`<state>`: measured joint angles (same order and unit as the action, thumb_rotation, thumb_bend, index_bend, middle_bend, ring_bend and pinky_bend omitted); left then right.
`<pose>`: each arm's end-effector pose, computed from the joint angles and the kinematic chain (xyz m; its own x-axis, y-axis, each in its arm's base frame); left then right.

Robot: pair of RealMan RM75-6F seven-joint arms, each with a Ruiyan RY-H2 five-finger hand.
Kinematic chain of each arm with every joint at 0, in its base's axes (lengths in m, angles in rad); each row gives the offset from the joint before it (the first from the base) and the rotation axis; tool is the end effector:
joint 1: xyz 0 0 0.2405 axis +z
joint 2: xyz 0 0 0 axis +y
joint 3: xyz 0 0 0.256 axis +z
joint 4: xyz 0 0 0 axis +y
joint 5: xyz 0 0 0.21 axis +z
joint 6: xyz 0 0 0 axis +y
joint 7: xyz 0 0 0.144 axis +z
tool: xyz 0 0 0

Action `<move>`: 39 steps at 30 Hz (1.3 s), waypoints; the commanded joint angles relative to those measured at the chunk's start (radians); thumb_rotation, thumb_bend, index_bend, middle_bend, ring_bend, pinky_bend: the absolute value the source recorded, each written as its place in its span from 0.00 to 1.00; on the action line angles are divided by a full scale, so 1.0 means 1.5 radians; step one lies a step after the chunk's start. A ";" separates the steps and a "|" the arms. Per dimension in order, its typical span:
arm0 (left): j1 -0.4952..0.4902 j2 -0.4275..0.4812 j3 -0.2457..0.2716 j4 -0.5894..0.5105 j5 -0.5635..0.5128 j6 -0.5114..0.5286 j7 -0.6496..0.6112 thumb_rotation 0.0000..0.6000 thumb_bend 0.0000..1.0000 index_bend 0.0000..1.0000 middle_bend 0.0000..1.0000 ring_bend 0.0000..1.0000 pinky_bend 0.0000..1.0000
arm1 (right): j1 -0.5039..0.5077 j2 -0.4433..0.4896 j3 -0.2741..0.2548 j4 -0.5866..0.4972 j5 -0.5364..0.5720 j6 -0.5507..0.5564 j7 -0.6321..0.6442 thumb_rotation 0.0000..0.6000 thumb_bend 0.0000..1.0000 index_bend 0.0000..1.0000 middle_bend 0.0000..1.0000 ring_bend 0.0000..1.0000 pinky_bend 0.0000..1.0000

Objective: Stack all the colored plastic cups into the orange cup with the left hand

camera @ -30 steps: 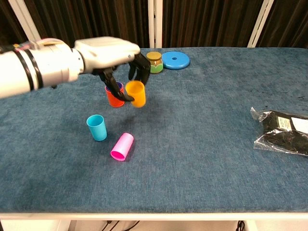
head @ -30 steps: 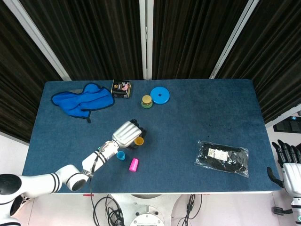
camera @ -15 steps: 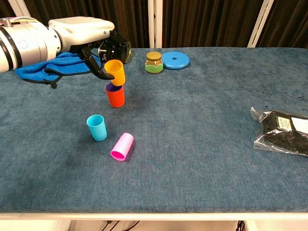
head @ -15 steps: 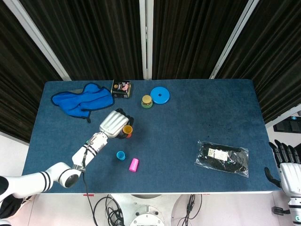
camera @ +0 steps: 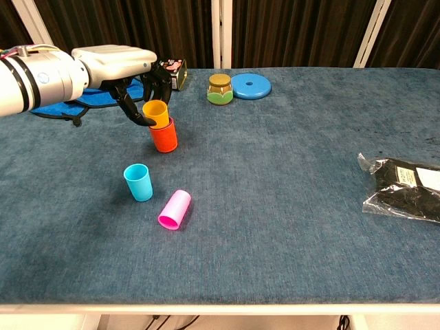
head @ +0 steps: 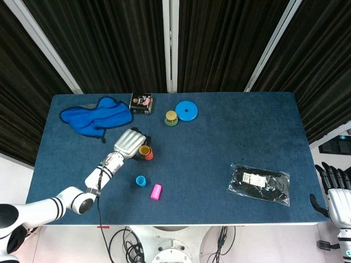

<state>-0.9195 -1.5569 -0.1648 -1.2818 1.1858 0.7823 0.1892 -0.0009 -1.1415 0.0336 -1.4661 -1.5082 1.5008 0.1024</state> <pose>-0.1221 0.3913 -0.0232 0.5477 0.2607 0.7950 0.7768 -0.5116 -0.3673 -0.3506 -0.1503 0.1667 0.4141 -0.0299 0.9097 -0.9070 0.0702 0.4152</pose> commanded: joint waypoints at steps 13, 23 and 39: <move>0.016 0.055 -0.007 -0.080 -0.005 0.039 0.022 1.00 0.21 0.20 0.23 0.25 0.24 | 0.001 0.004 0.000 -0.004 -0.002 0.001 0.000 1.00 0.33 0.00 0.00 0.00 0.00; 0.137 0.200 0.032 -0.307 0.009 0.196 0.059 1.00 0.19 0.23 0.30 0.25 0.25 | 0.001 0.017 0.008 -0.016 -0.004 0.014 -0.003 1.00 0.33 0.00 0.00 0.00 0.00; 0.248 0.222 0.125 -0.341 0.106 0.251 0.029 1.00 0.19 0.25 0.31 0.25 0.25 | 0.008 0.020 -0.007 -0.055 -0.033 0.011 -0.066 1.00 0.33 0.00 0.00 0.00 0.00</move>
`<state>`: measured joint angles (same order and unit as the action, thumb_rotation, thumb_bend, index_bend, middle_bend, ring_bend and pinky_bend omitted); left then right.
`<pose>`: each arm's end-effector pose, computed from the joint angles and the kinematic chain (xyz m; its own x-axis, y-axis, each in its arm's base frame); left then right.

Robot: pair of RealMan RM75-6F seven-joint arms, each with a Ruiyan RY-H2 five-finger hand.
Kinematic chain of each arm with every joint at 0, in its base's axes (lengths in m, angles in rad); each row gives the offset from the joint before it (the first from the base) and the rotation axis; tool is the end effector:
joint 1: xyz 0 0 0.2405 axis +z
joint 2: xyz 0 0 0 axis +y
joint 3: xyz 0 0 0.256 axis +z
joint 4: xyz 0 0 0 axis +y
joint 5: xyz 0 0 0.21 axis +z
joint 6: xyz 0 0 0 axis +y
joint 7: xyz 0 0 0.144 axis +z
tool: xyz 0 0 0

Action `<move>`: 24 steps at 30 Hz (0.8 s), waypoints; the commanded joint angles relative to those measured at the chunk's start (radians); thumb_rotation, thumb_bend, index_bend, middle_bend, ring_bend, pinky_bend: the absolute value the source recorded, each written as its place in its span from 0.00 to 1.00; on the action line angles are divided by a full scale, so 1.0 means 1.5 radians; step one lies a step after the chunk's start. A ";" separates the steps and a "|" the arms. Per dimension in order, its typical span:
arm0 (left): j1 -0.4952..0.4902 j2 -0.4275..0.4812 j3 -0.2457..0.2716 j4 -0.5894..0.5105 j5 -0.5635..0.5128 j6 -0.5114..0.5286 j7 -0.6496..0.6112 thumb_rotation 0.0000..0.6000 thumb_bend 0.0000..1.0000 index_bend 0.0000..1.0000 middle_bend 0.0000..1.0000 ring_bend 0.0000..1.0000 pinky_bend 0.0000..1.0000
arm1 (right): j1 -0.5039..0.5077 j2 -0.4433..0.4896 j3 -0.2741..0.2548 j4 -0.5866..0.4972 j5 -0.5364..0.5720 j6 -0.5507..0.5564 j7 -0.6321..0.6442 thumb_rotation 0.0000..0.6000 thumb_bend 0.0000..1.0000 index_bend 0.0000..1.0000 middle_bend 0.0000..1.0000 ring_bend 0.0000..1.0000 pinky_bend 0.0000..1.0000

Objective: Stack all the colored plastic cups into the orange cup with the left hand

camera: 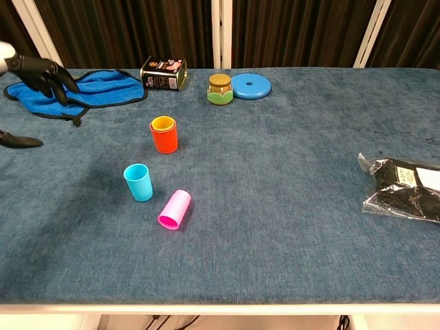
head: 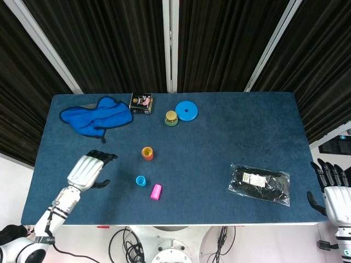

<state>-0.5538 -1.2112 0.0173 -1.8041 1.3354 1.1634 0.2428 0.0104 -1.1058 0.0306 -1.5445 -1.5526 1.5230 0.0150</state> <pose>-0.1939 0.2656 0.0675 0.4491 0.2462 0.8589 0.8612 -0.3751 -0.3428 -0.3298 -0.1538 0.1693 0.4578 -0.0122 0.8890 -0.8889 0.0100 0.4579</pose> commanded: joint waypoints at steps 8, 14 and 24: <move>-0.010 -0.056 -0.001 0.029 0.003 -0.051 0.009 1.00 0.19 0.25 0.31 0.25 0.25 | -0.006 -0.011 -0.011 -0.005 -0.012 0.007 -0.019 1.00 0.33 0.00 0.00 0.00 0.00; -0.028 -0.096 -0.010 0.046 -0.027 -0.086 0.061 1.00 0.19 0.25 0.31 0.25 0.26 | -0.012 -0.011 -0.016 0.004 -0.020 0.018 -0.012 1.00 0.33 0.00 0.00 0.00 0.00; -0.049 -0.141 -0.025 0.062 -0.076 -0.122 0.107 1.00 0.19 0.26 0.31 0.25 0.26 | -0.012 -0.014 -0.016 0.022 -0.015 0.013 0.011 1.00 0.33 0.00 0.00 0.00 0.00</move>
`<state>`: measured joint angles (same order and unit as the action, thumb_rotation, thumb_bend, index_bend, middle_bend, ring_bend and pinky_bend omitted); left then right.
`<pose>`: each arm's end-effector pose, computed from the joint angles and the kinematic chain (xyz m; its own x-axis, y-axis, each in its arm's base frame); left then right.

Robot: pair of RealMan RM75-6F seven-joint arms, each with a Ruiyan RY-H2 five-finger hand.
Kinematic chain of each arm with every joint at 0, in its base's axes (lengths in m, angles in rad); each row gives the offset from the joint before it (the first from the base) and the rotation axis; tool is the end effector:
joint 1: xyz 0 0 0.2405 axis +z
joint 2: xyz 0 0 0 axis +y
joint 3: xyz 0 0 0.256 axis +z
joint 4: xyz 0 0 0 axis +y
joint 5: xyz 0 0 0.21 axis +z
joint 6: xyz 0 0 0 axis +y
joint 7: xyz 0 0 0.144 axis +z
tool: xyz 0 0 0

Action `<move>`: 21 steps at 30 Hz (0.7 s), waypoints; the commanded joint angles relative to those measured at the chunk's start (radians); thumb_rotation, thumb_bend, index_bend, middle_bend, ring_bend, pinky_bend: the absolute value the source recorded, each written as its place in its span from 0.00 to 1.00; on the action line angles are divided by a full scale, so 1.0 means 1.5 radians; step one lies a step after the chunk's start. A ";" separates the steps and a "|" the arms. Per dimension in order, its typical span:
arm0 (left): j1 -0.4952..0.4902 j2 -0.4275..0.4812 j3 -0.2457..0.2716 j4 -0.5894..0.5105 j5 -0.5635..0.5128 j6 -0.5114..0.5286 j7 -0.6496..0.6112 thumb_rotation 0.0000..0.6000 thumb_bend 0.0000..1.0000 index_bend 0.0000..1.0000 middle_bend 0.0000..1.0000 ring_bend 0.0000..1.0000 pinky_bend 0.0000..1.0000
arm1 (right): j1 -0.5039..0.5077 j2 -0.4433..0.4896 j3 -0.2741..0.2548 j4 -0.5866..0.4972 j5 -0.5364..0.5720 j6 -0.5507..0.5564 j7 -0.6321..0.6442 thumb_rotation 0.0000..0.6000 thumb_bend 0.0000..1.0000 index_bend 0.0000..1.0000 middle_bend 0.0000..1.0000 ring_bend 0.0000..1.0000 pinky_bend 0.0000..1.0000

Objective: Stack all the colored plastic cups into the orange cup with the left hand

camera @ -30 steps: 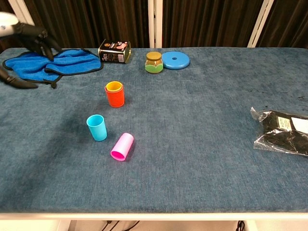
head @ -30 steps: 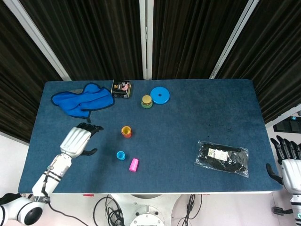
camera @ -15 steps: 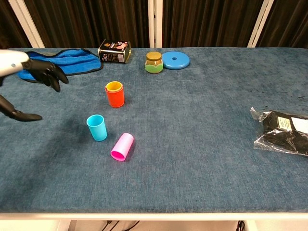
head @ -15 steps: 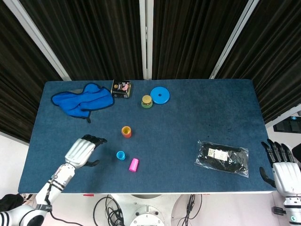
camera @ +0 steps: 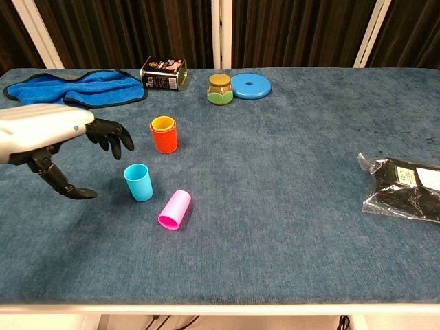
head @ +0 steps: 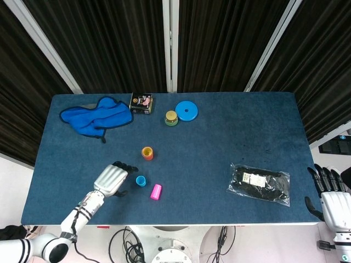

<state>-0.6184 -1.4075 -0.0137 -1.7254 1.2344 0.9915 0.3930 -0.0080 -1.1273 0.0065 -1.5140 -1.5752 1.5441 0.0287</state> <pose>-0.1718 0.2667 -0.0048 0.5088 0.3656 0.7794 0.8282 -0.4550 -0.3272 -0.3340 -0.1427 0.1633 0.4541 -0.0239 0.8906 -0.8908 0.0037 0.4543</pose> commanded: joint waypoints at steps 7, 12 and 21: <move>-0.017 -0.042 -0.012 0.042 -0.028 -0.018 0.023 1.00 0.19 0.30 0.32 0.27 0.26 | 0.001 0.003 0.002 0.006 0.004 -0.003 0.011 1.00 0.33 0.00 0.00 0.00 0.00; -0.022 -0.053 -0.014 0.046 -0.027 -0.019 0.029 1.00 0.19 0.32 0.35 0.30 0.28 | 0.002 0.003 0.002 0.010 0.008 -0.007 0.018 1.00 0.33 0.00 0.00 0.00 0.00; -0.029 -0.065 -0.018 0.053 -0.022 -0.019 0.027 1.00 0.20 0.37 0.40 0.36 0.35 | 0.003 0.002 0.003 0.019 0.013 -0.013 0.029 1.00 0.33 0.00 0.00 0.00 0.00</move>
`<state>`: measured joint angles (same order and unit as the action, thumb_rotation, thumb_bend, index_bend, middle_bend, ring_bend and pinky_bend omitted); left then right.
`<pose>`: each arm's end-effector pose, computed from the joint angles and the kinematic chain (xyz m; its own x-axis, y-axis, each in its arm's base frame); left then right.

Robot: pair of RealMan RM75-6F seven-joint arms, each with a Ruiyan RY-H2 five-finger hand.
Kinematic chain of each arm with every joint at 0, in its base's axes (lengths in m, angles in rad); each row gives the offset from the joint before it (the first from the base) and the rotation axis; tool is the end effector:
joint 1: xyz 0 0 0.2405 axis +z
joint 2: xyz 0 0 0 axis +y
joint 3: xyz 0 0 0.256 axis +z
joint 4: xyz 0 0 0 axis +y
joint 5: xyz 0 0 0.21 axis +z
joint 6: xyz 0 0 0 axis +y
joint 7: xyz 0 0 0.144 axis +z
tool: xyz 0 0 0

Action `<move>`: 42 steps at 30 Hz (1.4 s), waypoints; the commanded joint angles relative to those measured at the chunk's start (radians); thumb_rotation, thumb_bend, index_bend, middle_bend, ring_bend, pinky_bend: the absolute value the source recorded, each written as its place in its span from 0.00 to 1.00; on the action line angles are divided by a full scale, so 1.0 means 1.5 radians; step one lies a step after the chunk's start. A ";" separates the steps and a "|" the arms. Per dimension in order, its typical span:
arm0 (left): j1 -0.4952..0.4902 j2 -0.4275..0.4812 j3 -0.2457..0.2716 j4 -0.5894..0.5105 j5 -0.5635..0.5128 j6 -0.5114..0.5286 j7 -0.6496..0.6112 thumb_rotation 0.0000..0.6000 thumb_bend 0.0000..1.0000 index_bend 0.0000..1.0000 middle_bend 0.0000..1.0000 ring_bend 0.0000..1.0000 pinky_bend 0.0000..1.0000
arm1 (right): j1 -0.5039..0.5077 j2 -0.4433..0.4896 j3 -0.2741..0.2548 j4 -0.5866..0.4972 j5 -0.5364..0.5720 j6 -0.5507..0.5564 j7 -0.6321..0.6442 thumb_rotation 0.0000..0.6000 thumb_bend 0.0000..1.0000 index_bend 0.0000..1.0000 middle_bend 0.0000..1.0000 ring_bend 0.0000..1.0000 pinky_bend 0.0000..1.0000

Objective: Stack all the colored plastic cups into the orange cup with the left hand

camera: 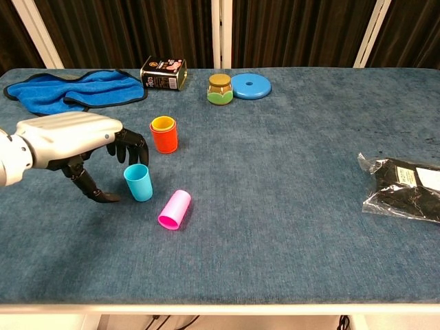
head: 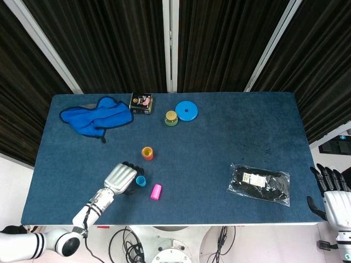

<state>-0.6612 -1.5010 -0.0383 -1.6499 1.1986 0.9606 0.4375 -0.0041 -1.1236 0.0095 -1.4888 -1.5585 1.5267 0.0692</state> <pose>-0.1586 0.2769 -0.0301 0.5318 0.3568 0.7680 0.8082 -0.4848 -0.3344 -0.3416 -0.1445 0.1666 0.4430 -0.0354 0.8958 -0.8959 0.0191 0.4438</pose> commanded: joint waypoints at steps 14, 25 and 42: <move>-0.011 -0.025 -0.008 0.031 0.003 -0.004 -0.011 1.00 0.22 0.43 0.43 0.43 0.37 | -0.001 -0.004 0.000 0.017 0.008 -0.007 0.017 1.00 0.33 0.00 0.00 0.00 0.00; -0.013 -0.032 -0.010 0.045 0.008 -0.004 -0.023 1.00 0.26 0.51 0.49 0.50 0.41 | -0.001 -0.005 0.000 0.024 0.011 -0.010 0.022 1.00 0.33 0.00 0.00 0.00 0.00; -0.027 0.046 -0.103 -0.046 -0.027 0.055 -0.020 1.00 0.26 0.52 0.50 0.51 0.41 | -0.001 -0.003 -0.002 0.020 0.003 -0.006 0.021 1.00 0.33 0.00 0.00 0.00 0.00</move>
<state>-0.6871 -1.4351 -0.1630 -1.7177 1.1881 1.0490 0.4216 -0.0064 -1.1292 0.0072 -1.4582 -1.5523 1.5180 0.1010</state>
